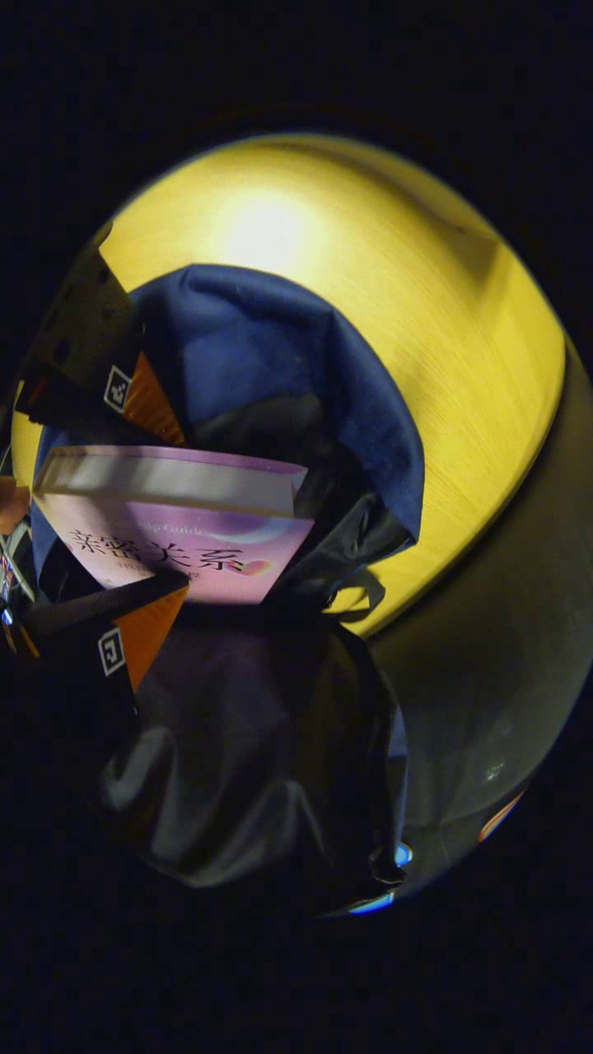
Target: Open the schoolbag, grab two books from the bookshelf and put them into the schoolbag.
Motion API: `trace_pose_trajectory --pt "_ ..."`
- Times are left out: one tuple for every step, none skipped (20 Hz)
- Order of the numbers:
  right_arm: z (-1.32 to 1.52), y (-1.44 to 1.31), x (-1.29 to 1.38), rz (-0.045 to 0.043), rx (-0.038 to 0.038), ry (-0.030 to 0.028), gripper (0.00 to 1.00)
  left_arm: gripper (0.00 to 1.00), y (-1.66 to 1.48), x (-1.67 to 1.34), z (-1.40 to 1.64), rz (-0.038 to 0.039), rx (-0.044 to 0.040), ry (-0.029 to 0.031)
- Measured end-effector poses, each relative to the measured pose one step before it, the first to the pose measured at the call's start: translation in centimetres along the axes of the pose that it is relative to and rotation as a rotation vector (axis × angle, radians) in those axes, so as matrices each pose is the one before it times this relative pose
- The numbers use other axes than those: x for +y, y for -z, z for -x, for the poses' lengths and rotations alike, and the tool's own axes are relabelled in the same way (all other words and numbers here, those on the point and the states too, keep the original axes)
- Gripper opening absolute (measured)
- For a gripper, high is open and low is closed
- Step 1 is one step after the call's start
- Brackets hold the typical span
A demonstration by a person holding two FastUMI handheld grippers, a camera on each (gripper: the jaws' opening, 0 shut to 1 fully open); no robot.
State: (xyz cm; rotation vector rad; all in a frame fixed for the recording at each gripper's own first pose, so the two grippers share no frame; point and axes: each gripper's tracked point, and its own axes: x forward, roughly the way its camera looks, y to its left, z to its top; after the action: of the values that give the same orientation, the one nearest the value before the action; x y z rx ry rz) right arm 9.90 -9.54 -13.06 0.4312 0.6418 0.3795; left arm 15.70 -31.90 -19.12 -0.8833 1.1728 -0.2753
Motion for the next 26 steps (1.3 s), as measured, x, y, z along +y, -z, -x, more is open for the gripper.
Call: trace_pose_trajectory --pt "-0.066 -0.01 -0.062 -0.00068 0.00058 0.00121 0.08 0.88 0.147 0.74 0.009 -0.04102 0.00012 -0.03762" --pt "-0.026 0.155 0.033 -0.00176 0.00257 0.00109 0.08 0.87 0.18 0.399 -0.14 -0.03548 0.00033 -0.02222" --pt "-0.034 0.008 -0.015 -0.00353 0.00042 0.00099 0.06 0.93 -0.108 0.143 0.3 -0.03488 -0.00937 -0.01611" --pt "-0.001 0.017 -0.082 -0.00369 -0.00016 0.00151 0.08 0.87 0.004 0.071 0.156 -0.03521 -0.01246 -0.02039" --pt "-0.054 -0.012 -0.008 -0.0048 0.00078 0.001 0.08 0.87 -0.273 0.128 0.582 -0.03527 -0.01925 -0.01491" --pt "0.014 0.143 -0.029 -0.00452 0.00162 -0.00018 0.08 0.87 -0.305 0.06 0.677 -0.03892 -0.01423 -0.00539" --pt "-0.059 0.034 0.006 -0.0054 0.00076 -0.00025 0.08 0.87 -0.284 0.243 0.534 -0.03806 -0.01371 0.00034" --pt "0.135 0.213 -0.102 -0.00163 0.00122 -0.00051 0.08 0.87 -0.256 0.09 0.795 -0.0391 -0.01363 0.00191" --pt "-0.033 -0.092 -0.045 -0.00013 -0.00111 0.00026 0.08 0.87 -0.385 -0.012 0.541 -0.04229 -0.02508 0.00143" --pt "-0.124 0.011 0.032 0.00003 -0.00075 0.00085 0.08 0.87 -0.404 -0.341 1.162 -0.04894 -0.02391 0.0038" --pt "-0.003 -0.096 -0.009 -0.00107 -0.00051 0.00077 0.08 0.87 -0.695 0.095 1.081 -0.04985 -0.03262 -0.00197" --pt "-0.066 0.096 -0.005 -0.00332 -0.00031 -0.00041 0.08 0.87 -0.752 0.036 1.275 -0.04373 -0.03458 0.00045" --pt "-0.043 -0.032 -0.005 -0.00388 0.00085 -0.00116 0.08 0.87 -0.675 0.123 1.261 -0.03925 -0.02707 0.00157" --pt "0.036 0.203 -0.131 -0.00188 0.00097 -0.00053 0.08 0.87 -0.671 0.191 1.298 -0.03699 -0.02787 -0.00638" --pt "-0.071 -0.056 -0.027 0.00108 0.0007 0.00099 0.08 0.87 -0.864 0.3 1.33 -0.04011 -0.02619 -0.00978" --pt "-0.104 0.013 0.118 0.0013 -0.00056 0.00035 0.08 0.87 -0.832 0.324 1.307 -0.041 -0.02649 -0.01251" --pt "-0.033 -0.042 -0.037 0.00144 0.00017 0.0014 0.08 0.87 -0.971 0.534 1.299 -0.04074 -0.03201 -0.01614" --pt "0.12 0.142 -0.038 0.00023 0.00085 0.00104 0.08 0.86 -1.174 0.364 1.282 -0.03444 -0.03464 -0.0064" --pt "-0.026 -0.036 0.006 -0.00187 0.00113 0.0017 0.08 0.87 -1.32 0.26 1.33 -0.02607 -0.04137 -0.00358" --pt "-0.113 -0.037 0.034 -0.00555 -0.00076 0.00206 0.08 0.86 -1.135 0.505 1.162 -0.02397 -0.0359 -0.01184" --pt "0.034 -0.16 -0.027 -0.00654 -0.00374 0.00168 0.06 0.86 -1.116 0.586 1.203 -0.01314 -0.03581 -0.01209" --pt "0.131 -0.039 -0.083 -0.00607 -0.00365 0.0018 0.06 0.86 -0.949 0.616 0.99 -0.00653 -0.036 -0.00993" --pt "0.011 -0.012 -0.017 -0.00469 -0.00261 0.00144 0.06 0.86 -0.826 0.979 0.985 -0.00289 -0.02544 -0.01547" --pt "0.074 0.039 -0.053 -0.00449 -0.00181 0.00172 0.08 0.86 -0.608 1.517 1.058 -0.00184 -0.02359 -0.01838" --pt "0.04 -0.073 -0.045 -0.00382 -0.00188 0.00151 0.08 0.86 -0.692 1.719 0.903 -0.00311 -0.02278 -0.02012" --pt "0.045 -0.042 0.012 -0.00244 -0.00066 0.00177 0.08 0.86 -0.697 1.807 0.612 0.00001 -0.02251 -0.02117"
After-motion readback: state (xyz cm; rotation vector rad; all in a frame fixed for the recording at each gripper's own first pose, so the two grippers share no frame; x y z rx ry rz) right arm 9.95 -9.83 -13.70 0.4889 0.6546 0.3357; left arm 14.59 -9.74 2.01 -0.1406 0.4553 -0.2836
